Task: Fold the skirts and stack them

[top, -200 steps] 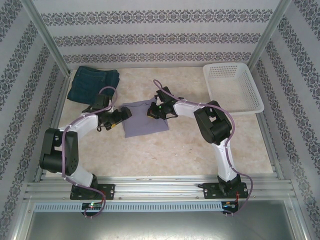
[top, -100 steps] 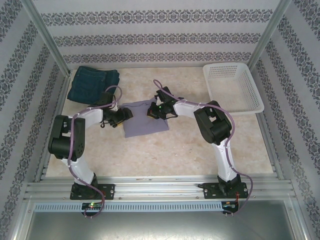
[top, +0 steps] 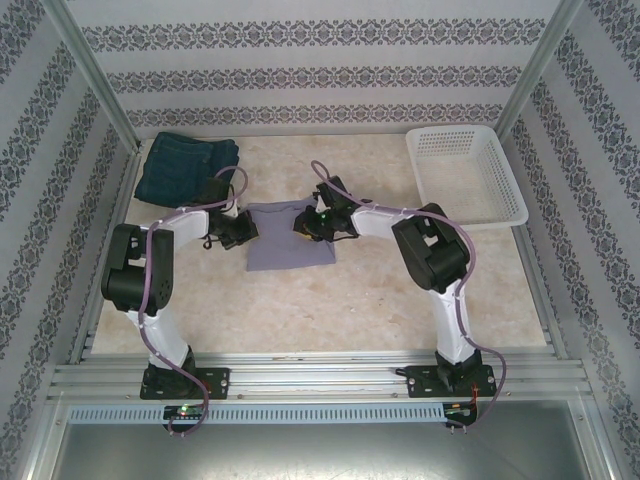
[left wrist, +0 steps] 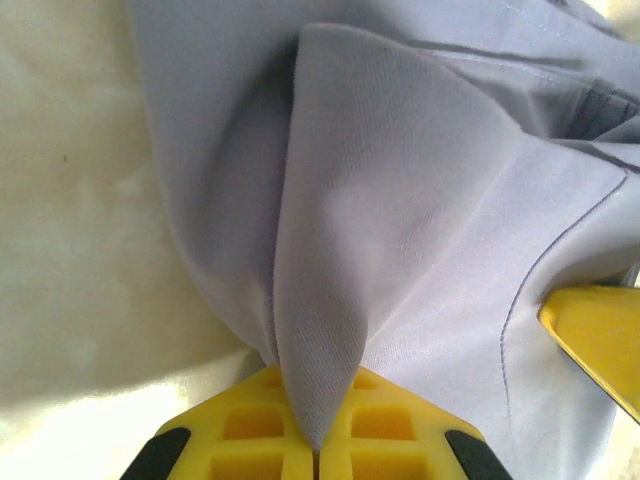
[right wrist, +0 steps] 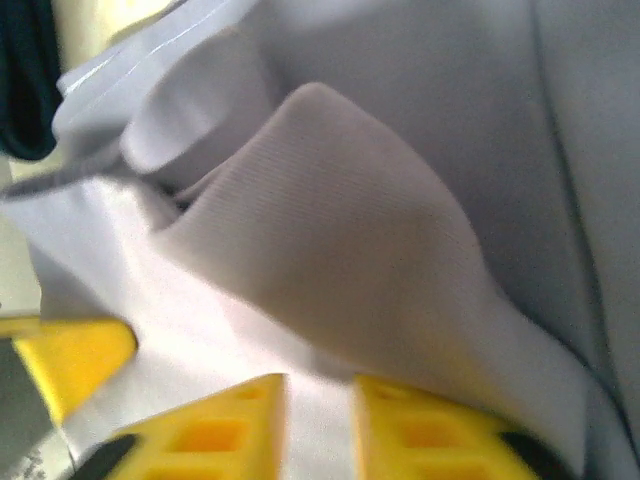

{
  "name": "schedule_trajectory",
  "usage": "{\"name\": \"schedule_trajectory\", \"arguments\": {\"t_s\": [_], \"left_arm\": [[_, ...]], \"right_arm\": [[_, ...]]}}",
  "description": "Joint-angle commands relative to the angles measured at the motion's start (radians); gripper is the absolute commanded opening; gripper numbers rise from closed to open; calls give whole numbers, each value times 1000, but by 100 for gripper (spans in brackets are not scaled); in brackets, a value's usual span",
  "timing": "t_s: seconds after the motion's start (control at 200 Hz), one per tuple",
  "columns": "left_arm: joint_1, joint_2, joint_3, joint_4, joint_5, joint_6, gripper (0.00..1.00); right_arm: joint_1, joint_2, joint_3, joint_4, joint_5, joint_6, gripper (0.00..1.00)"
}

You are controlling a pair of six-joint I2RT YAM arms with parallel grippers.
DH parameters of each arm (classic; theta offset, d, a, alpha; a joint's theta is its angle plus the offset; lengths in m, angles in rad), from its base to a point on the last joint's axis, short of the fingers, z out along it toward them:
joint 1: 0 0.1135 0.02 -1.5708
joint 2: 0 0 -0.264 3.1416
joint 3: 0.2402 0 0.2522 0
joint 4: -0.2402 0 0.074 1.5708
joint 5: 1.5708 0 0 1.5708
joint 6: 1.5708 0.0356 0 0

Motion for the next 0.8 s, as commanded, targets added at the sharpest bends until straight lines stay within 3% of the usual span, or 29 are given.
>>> {"name": "schedule_trajectory", "arguments": {"t_s": [0.0,0.05,0.075,0.095,0.115,0.195,0.34,0.53,0.794], "left_arm": [[-2,21,53,-106,-118,60,0],[-2,26,65,-123,-140,74,0],[-4,27,73,-132,-148,81,0],[-6,29,77,-140,-157,85,0],[-7,29,84,-149,-166,89,0],[-21,28,123,-205,-237,116,0],[-68,20,251,-355,-464,201,0],[-76,64,458,-490,-732,420,0],[-34,236,910,-658,-799,742,0]], "right_arm": [[-38,-149,-50,19,90,-18,42],[-50,-207,-63,8,130,-44,57],[-56,-233,-70,5,148,-57,72],[-62,-253,-76,3,159,-67,92],[-65,-273,-84,2,175,-76,97],[-79,-345,-115,5,237,-104,98],[-89,-443,-166,9,348,-147,98],[-126,-477,-205,2,373,-124,98],[-158,-470,-233,5,360,-74,98]]}}
